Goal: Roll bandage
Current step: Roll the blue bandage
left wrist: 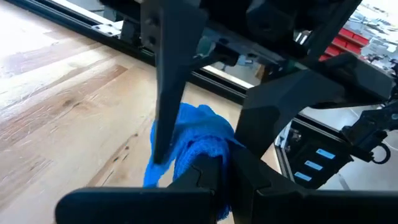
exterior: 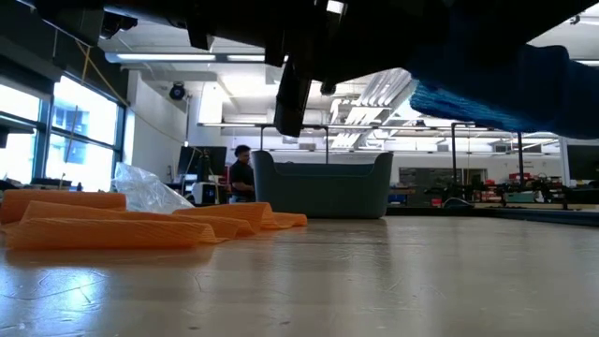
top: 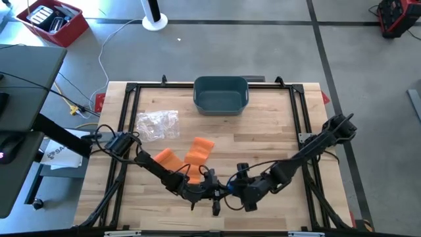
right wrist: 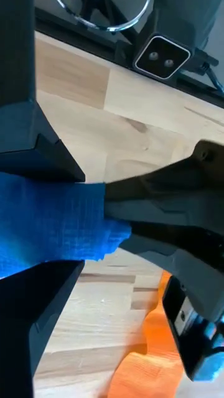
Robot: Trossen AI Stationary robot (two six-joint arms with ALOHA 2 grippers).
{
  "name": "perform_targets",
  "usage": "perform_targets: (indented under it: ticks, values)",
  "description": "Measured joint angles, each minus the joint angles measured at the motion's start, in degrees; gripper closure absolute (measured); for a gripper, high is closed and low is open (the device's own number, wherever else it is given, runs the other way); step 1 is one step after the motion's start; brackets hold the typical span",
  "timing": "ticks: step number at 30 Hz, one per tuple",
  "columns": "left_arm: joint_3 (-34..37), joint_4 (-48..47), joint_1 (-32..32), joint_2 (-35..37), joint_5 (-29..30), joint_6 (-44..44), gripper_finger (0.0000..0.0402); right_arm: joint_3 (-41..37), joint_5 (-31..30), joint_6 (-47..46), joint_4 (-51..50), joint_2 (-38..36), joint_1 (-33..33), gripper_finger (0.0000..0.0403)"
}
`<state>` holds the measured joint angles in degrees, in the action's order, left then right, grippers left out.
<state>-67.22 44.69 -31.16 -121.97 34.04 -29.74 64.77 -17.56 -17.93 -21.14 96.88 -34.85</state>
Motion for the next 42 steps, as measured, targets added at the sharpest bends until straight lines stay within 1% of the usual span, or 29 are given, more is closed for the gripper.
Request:
perform_targets:
  ticks: [4, 8, 16, 23, 27, 30, 32, 34, 37, 38, 40, 42]
  values:
    - [0.0, 0.3, 0.0, 0.0, 0.1, 0.0, 0.0396, 0.0, -0.1, -0.7, -0.5, 0.0, 0.0, 0.0201]
    - [0.0, 0.4, -0.3, 0.3, 0.3, 2.0, 0.0396, 0.0, 0.3, -2.8, -3.6, 0.0, -0.2, 0.0201]
    - [-0.1, 0.2, -1.2, 2.1, -0.1, 4.4, 0.0396, 0.1, 2.2, -6.3, -9.1, -0.1, -3.6, 0.0201]
    - [-0.1, -0.1, -1.9, 3.2, -0.4, 6.5, 0.0396, 0.0, 1.5, -12.2, -19.0, -0.1, -7.2, 0.0202]
    - [-0.1, -0.7, -1.9, 3.2, -0.3, 6.3, 0.0396, 0.0, 1.0, -17.3, -26.2, -0.8, -9.3, 0.0202]
    - [-0.1, -2.6, -1.6, 3.2, 0.2, 4.6, 0.0396, 0.0, -2.8, -19.6, -28.1, -2.1, -11.8, 0.0202]
    - [-0.1, -2.7, -1.5, 3.1, 0.8, 4.2, 0.0396, 0.0, -7.3, -19.7, -26.7, -3.0, -13.8, 0.0202]
    - [-0.1, -2.9, -1.4, 3.1, 1.4, 3.6, 0.0396, 0.0, -12.7, -19.6, -24.0, -3.9, -16.0, 0.0202]
    - [-0.1, -3.4, -1.4, 3.1, 2.0, 3.4, 0.0396, 0.0, -23.6, -19.1, -17.6, -4.2, -18.9, 0.0202]
    - [-0.1, -3.4, -1.4, 3.1, 2.4, 3.4, 0.0396, 0.0, -26.4, -18.2, -15.5, -4.2, -19.6, 0.0202]
    - [-0.1, -3.2, -1.4, 3.1, 2.6, 3.4, 0.0396, 0.0, -28.7, -16.3, -11.6, -4.1, -20.3, 0.0202]
    - [-0.1, -3.2, -1.4, 3.1, 2.6, 3.3, 0.0396, 0.0, -28.9, -15.1, -9.1, -3.9, -20.3, 0.0202]
